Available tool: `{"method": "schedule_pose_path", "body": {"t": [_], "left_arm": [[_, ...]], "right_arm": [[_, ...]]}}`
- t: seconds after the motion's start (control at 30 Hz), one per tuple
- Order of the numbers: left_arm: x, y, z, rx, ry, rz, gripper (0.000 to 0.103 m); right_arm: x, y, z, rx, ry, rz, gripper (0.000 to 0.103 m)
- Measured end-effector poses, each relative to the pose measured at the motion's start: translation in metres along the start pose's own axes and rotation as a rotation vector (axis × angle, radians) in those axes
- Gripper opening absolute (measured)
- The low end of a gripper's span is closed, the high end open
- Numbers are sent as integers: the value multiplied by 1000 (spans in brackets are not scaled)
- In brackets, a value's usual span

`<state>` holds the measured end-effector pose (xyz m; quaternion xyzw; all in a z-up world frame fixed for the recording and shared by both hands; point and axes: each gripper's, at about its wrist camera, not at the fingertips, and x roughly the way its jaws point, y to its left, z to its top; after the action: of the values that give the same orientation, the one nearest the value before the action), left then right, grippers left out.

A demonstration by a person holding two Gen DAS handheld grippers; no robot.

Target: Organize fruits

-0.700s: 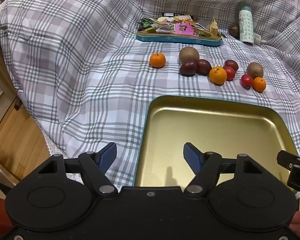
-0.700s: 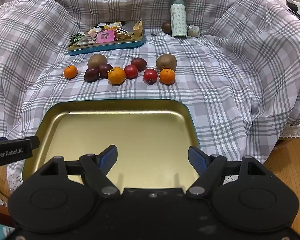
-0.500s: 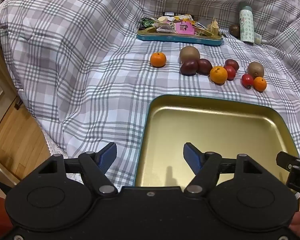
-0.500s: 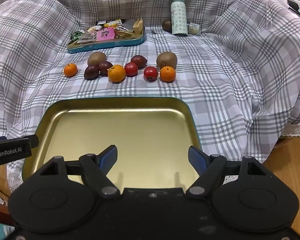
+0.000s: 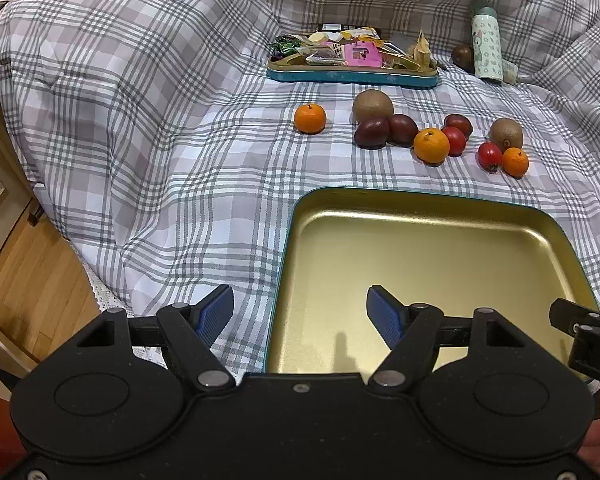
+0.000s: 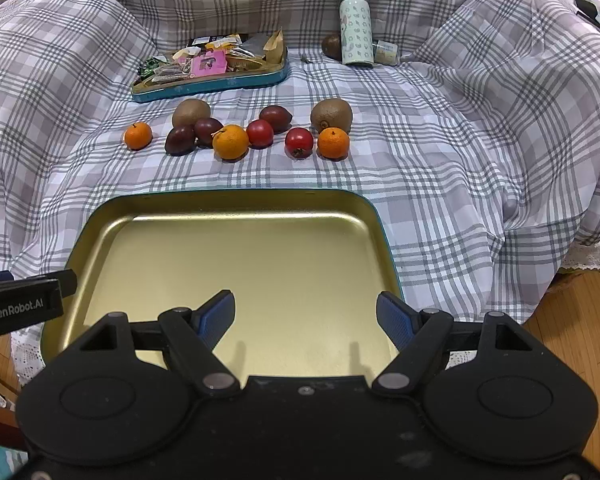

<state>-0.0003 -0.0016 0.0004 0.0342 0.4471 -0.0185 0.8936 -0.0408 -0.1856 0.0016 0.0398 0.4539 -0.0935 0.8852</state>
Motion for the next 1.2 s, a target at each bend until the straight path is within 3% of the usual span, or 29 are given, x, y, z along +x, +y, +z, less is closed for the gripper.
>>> {"method": "schedule_pose_path", "body": {"t": [1.2], "left_arm": [[-2,-3,-4,6,-10,7,74]], "right_arm": [[0,3,-1,-20,8,-3,82]]}}
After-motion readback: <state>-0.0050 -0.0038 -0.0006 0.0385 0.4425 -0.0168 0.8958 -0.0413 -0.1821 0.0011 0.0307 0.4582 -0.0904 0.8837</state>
